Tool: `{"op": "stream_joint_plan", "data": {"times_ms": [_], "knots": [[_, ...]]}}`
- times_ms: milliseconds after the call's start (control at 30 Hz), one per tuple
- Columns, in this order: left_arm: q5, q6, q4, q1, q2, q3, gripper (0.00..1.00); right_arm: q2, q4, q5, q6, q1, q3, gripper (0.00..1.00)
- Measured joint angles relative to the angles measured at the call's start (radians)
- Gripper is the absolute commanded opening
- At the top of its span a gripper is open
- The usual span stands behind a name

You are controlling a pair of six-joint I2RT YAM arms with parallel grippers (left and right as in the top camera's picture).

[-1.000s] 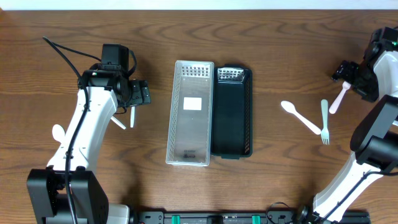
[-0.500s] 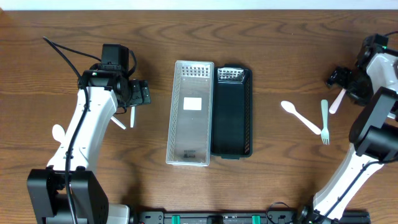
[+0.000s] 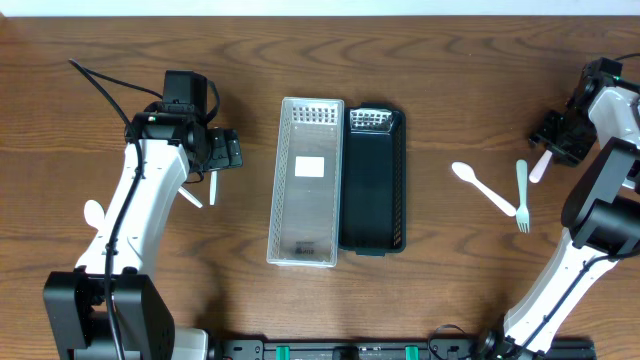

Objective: Pack container
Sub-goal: 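Move the right gripper to the white fork and grasp it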

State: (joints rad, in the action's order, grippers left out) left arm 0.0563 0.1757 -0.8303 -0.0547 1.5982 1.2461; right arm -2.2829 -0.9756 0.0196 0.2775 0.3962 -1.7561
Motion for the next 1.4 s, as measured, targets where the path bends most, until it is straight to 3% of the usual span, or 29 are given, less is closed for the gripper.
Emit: {"op": "stream_joint_plan", "data": {"times_ms": [167,833,1200,1400], "knots": [[0.0,0.0,0.0,0.0,0.0,0.0,0.98,0.0,0.0,0.002,-0.005,0.0,-0.001,0.35],[0.0,0.0,0.0,0.0,0.0,0.0,0.98,-0.001,0.022,0.005,-0.003,0.0,-0.002,0.01],[0.0,0.0,0.0,0.0,0.0,0.0,0.98,0.002,0.057,0.003,-0.008,-0.008,-0.002,0.01],[0.0,0.0,0.0,0.0,0.0,0.0,0.98,0.084,0.013,-0.001,-0.018,-0.095,-0.002,0.01]]}}
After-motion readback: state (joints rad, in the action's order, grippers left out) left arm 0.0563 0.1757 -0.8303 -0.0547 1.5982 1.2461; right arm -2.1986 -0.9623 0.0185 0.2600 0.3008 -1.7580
